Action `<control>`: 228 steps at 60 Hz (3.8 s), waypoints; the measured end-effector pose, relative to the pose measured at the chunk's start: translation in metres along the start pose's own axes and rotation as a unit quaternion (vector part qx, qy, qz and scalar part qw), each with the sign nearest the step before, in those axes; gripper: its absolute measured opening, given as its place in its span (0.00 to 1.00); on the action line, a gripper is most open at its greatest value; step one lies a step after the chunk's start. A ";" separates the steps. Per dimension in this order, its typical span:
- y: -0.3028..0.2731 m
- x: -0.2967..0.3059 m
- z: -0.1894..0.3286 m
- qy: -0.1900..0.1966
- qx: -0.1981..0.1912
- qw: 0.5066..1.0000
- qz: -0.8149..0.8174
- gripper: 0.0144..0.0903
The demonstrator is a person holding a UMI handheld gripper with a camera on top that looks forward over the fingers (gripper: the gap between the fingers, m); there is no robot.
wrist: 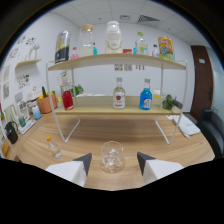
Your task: Make me a cup of Mount Fuji.
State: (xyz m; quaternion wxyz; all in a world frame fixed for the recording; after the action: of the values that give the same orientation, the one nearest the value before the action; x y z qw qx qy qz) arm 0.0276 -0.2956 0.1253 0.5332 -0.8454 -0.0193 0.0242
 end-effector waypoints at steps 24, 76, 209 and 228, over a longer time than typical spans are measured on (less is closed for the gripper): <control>-0.139 0.092 0.076 0.007 0.088 0.996 0.014 0.82; -0.145 0.092 0.056 -0.017 0.095 0.995 0.017 0.29; -0.017 0.217 0.047 0.021 0.024 0.999 -0.028 0.28; 0.051 0.244 0.087 0.021 -0.053 0.998 -0.008 0.28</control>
State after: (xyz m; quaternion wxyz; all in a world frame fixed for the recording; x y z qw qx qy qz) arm 0.2664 -0.2250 0.0365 0.4879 -0.8727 -0.0159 0.0012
